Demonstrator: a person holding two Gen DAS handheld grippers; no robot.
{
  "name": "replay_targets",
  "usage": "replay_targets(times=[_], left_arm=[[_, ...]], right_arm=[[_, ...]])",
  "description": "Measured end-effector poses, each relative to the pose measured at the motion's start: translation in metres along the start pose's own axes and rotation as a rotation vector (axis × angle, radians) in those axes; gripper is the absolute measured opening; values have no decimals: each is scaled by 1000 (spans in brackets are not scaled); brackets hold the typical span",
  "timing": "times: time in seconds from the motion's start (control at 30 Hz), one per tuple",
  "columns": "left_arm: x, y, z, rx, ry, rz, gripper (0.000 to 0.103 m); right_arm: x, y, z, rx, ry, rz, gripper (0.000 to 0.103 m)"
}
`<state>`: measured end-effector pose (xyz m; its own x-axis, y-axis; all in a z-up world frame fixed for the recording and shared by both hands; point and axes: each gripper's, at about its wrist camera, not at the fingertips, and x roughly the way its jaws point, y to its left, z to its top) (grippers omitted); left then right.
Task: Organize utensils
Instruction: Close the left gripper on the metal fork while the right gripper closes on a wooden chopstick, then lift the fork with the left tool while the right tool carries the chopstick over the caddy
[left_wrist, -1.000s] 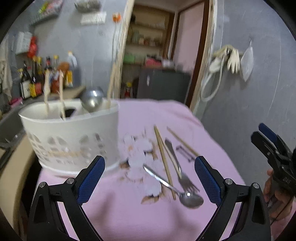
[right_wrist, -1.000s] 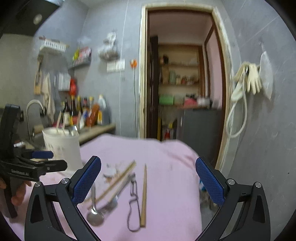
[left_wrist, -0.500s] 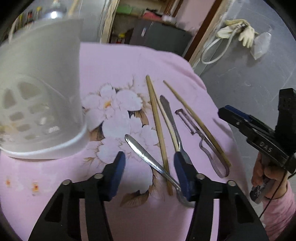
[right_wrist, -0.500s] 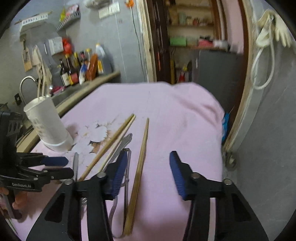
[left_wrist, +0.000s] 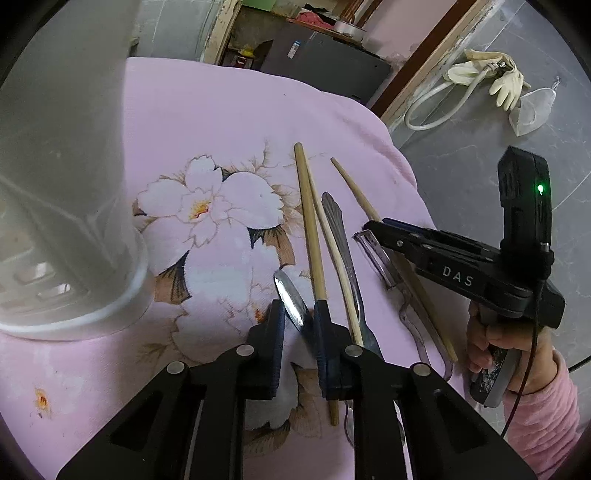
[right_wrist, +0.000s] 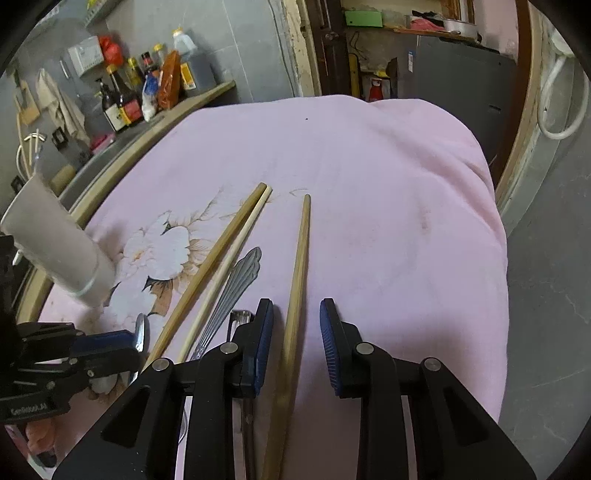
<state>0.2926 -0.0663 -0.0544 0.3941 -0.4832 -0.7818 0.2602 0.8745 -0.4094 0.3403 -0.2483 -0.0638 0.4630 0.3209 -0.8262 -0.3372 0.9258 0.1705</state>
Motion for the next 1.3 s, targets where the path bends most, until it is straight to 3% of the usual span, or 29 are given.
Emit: replay_targets(times=[0.37,0.47,0.53,0.77,0.93,1.13,1.17,1.3], left_arm=[[9,-2,14,-37,59,-11,13],[8,-3,12,-49,53,-18,8],[7,-2,10,-60,50,-36,2],[-14,0,-1,-62,-7,-110,0],[-46,-9,-14,4,-126,-92,0],[-98,-28,-41,130,-435,-31,0],[-108,-34,-44,151,-511,-26,0],[-140,-45,-52,196,-686,15,0]], right_arm=[[3,-3,8,17,50,-2,24],[3,1,7,-5,51,-25,24],[4,3,8,-3,54,-31,9],[-9,-6,0,80,23,27,5],[-39,-7,-20,95,-118,52,5],[-98,33,-56,-12,-466,32,5],[-104,41,-58,-30,-510,25,5],[-128,74,-65,-86,-694,31,5]])
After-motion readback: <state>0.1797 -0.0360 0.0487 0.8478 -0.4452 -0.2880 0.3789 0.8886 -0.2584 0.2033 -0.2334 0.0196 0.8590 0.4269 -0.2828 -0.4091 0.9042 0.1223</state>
